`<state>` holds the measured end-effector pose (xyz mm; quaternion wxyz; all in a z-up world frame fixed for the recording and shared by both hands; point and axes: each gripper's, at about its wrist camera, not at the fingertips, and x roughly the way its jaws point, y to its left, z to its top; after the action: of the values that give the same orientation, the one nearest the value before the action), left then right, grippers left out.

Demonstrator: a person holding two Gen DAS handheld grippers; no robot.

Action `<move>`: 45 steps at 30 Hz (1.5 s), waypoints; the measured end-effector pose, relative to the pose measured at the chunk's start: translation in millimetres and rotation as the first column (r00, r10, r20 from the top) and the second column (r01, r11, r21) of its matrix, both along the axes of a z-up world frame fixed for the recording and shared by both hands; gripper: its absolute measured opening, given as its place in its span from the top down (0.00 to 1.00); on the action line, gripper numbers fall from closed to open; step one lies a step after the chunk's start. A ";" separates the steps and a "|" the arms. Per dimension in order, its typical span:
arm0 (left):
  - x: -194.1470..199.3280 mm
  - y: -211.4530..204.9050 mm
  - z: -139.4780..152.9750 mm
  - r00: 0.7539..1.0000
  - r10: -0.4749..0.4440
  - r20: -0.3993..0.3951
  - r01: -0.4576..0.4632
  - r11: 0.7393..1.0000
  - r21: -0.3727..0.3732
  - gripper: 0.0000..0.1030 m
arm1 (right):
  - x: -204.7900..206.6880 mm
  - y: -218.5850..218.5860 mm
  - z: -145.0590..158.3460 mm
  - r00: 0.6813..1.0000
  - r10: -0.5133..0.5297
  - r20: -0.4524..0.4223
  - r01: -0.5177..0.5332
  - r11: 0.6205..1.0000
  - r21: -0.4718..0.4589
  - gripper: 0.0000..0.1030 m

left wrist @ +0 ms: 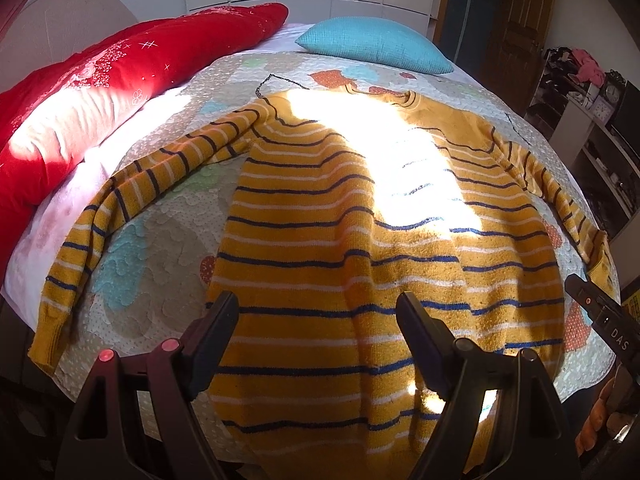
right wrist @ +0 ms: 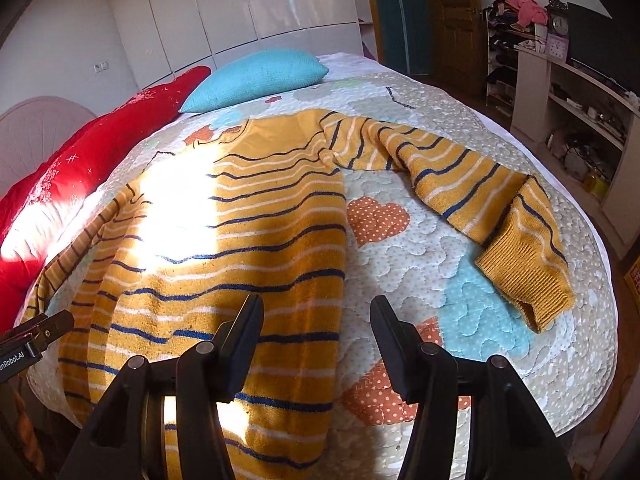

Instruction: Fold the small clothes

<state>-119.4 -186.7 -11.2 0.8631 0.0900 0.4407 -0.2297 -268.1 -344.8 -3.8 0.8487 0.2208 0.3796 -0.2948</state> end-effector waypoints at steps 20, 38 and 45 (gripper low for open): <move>-1.6 0.1 -2.4 0.999 -0.004 -0.031 0.003 1.000 -0.025 0.19 | 1.2 2.7 -7.5 1.000 0.000 -0.016 0.000 1.000 0.015 0.39; -5.0 -0.4 3.8 0.999 -0.006 -0.036 0.004 1.000 -0.031 0.18 | -2.9 1.0 -7.6 1.000 -0.007 -0.013 0.008 1.000 0.024 0.37; -7.3 0.0 8.9 0.999 0.002 -0.032 -0.003 1.000 -0.025 0.17 | -21.9 1.4 -10.3 1.000 0.003 -0.020 -0.002 0.999 0.046 0.34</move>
<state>-126.7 -186.7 -2.3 0.8572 0.0751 0.4516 -0.2356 -290.1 -343.3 -14.1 0.8399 0.2368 0.3951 -0.2872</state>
